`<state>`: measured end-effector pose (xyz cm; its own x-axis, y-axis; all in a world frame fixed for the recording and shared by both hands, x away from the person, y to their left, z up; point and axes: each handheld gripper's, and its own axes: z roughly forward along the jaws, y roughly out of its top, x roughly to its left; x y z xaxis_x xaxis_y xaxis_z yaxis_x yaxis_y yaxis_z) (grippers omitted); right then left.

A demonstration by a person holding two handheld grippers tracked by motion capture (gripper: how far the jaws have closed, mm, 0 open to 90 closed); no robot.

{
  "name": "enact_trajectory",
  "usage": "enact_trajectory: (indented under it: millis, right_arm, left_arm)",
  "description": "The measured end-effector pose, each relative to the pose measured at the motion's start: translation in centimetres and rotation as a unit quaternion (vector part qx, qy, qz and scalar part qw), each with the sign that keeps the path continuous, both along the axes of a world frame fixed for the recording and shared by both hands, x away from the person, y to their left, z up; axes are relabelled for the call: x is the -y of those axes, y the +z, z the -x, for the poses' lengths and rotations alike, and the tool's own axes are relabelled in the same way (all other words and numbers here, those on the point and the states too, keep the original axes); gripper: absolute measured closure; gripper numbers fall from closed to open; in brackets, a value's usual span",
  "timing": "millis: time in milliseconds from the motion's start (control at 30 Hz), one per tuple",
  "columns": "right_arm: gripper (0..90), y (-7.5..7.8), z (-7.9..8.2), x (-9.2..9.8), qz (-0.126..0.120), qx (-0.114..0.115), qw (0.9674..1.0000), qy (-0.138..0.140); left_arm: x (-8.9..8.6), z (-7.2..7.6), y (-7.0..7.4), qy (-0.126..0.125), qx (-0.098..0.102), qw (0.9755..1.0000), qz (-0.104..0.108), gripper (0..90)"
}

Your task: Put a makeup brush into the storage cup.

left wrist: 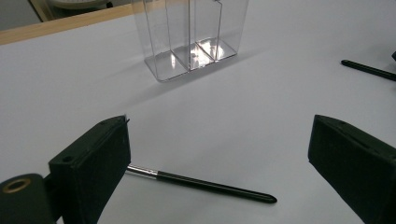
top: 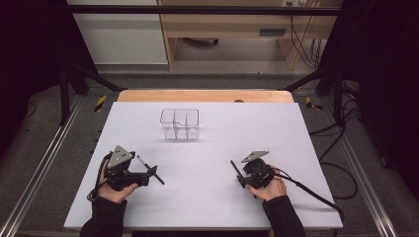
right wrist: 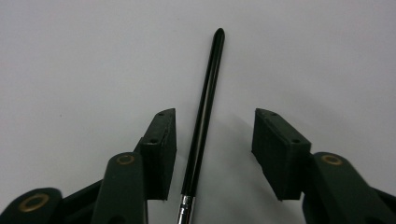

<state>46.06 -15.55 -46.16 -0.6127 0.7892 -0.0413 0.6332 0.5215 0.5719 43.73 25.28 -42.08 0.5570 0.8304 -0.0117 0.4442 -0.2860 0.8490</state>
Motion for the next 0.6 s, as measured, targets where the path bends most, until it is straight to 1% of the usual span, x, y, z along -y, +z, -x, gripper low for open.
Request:
enact_trajectory:
  millis: [367, 433, 467, 533, 600]
  right_arm:
    - [65.3, -0.06, 0.07, -0.27, 0.002, -0.012, 0.9998, 0.013]
    - [66.3, -0.06, 0.07, -0.31, 0.002, -0.013, 0.9998, 0.014]
    - [68.5, -0.09, 0.07, -0.37, 0.005, -0.018, 0.9997, 0.018]
    - [69.6, -0.08, 0.07, -0.38, 0.005, -0.018, 0.9996, 0.019]
    - [73.0, -0.06, 0.1, -0.45, 0.002, -0.023, 0.9996, 0.019]
  left_arm:
    - [0.03, 0.01, 0.0, -0.004, -0.001, 1.0, -0.001, 5.3]
    - [0.03, 0.01, 0.0, -0.004, -0.001, 1.0, -0.001, 5.3]
    - [0.03, 0.01, 0.01, -0.004, -0.001, 1.0, -0.001, 5.3]
    - [0.04, 0.01, 0.0, -0.004, -0.001, 1.0, -0.001, 5.3]
    - [0.06, 0.0, 0.0, -0.004, -0.001, 1.0, -0.001, 5.4]
